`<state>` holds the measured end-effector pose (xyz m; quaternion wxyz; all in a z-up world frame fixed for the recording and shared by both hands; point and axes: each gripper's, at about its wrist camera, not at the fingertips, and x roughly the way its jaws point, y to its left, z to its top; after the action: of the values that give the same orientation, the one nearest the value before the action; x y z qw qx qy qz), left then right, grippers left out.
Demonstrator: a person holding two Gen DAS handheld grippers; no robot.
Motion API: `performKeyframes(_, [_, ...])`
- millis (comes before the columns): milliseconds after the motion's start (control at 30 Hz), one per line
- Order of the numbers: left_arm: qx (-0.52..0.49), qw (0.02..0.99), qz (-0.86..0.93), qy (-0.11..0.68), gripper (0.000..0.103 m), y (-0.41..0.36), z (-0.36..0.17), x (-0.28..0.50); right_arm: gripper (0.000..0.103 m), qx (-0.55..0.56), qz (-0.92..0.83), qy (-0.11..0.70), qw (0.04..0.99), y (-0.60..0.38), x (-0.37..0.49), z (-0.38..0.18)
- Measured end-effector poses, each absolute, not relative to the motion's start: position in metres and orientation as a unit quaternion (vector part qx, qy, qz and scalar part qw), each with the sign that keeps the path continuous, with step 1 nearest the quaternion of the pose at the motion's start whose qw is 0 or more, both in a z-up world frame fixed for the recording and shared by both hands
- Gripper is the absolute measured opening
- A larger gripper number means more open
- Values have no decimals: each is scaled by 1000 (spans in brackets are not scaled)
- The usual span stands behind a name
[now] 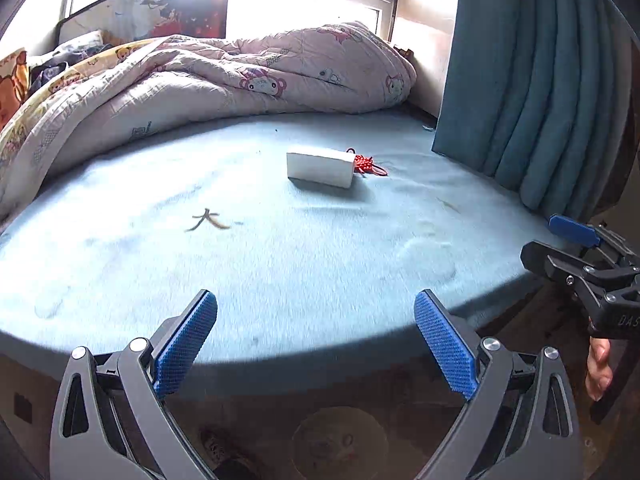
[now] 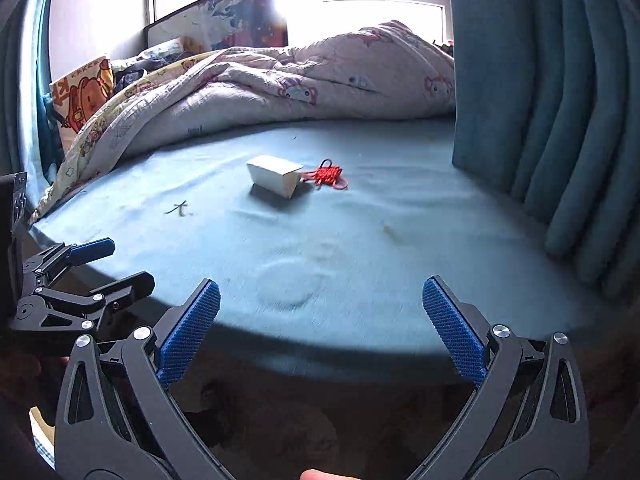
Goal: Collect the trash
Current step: 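Move both tools back up to the last items on the bed, then grasp the white foam block with the left tool while the right tool grasps the red knotted cord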
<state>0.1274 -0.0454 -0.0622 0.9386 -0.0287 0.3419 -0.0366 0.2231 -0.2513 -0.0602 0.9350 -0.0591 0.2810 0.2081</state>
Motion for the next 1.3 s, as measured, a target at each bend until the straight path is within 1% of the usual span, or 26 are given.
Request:
performKeyframes(167, [-32, 932, -33, 359, 97, -40, -58, 184, 98, -65, 213, 292, 930, -245, 282, -43])
performKeyframes(467, [-51, 916, -45, 396, 97, -42, -69, 274, 98, -79, 196, 308, 928, -238, 353, -42])
performKeyframes(633, [-41, 910, -54, 409, 97, -48, -74, 309, 98, -68, 202, 313, 926, -240, 376, -43])
performKeyframes(833, [-37, 901, -60, 429, 97, -49, -83, 342, 98, -84, 201, 327, 920, -228, 402, -50])
performKeyframes(1067, [-19, 892, -73, 445, 97, -55, -93, 364, 98, -65, 206, 379, 900, -220, 442, -67])
performKeyframes(1100, [-24, 891, -80, 447, 94, -54, -95, 366, 98, -63, 203, 382, 899, -221, 445, -68])
performKeyframes(1133, [-33, 890, -86, 447, 82, -51, -95, 365, 98, -60, 201, 385, 899, -221, 448, -70])
performKeyframes(1300, [-29, 895, -86, 437, 82, -43, -91, 357, 98, -57, 200, 400, 893, -217, 457, -79])
